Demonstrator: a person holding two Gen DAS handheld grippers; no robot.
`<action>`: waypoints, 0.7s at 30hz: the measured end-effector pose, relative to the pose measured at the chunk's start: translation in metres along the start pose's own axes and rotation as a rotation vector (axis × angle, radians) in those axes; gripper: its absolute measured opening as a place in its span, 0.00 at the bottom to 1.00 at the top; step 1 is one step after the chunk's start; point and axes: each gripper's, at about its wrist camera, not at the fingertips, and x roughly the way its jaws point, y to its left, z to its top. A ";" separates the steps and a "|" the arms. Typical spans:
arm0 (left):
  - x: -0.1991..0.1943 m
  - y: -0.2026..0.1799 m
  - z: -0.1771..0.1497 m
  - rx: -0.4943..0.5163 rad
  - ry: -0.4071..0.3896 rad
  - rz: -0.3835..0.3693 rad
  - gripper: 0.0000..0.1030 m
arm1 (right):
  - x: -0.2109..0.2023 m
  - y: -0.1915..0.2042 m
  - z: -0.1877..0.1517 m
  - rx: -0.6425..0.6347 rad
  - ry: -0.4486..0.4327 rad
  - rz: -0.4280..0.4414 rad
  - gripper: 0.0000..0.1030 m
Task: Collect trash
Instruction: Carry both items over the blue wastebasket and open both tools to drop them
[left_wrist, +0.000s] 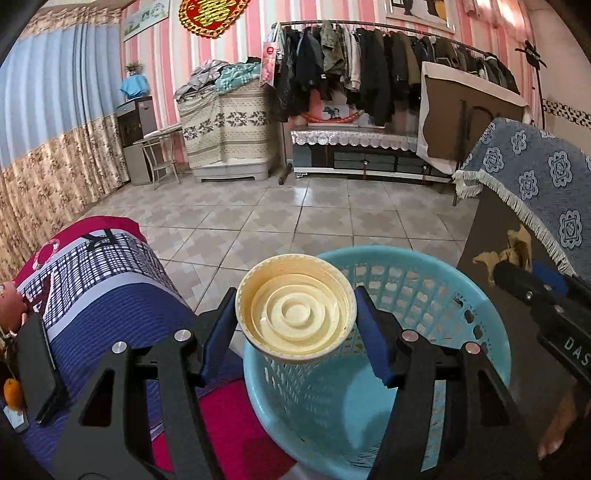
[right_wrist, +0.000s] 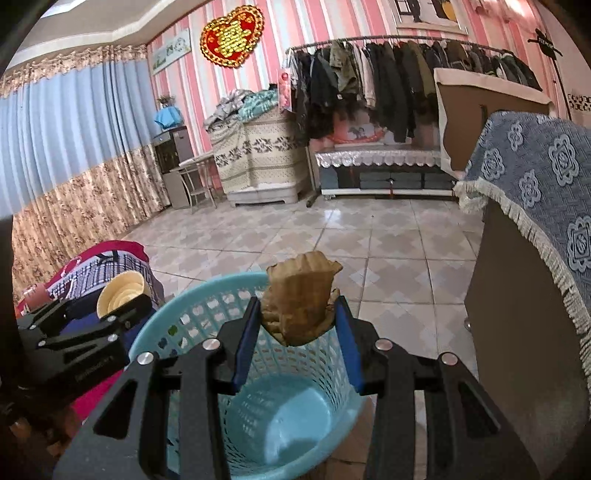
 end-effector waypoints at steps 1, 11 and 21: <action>-0.001 0.003 -0.001 0.000 -0.002 0.002 0.60 | 0.000 -0.001 -0.001 0.008 0.006 -0.002 0.40; -0.018 0.030 0.006 -0.073 -0.061 0.103 0.89 | 0.002 0.001 -0.001 0.056 0.028 0.008 0.40; -0.044 0.071 0.001 -0.156 -0.083 0.207 0.93 | 0.011 0.033 -0.006 0.030 0.051 0.038 0.42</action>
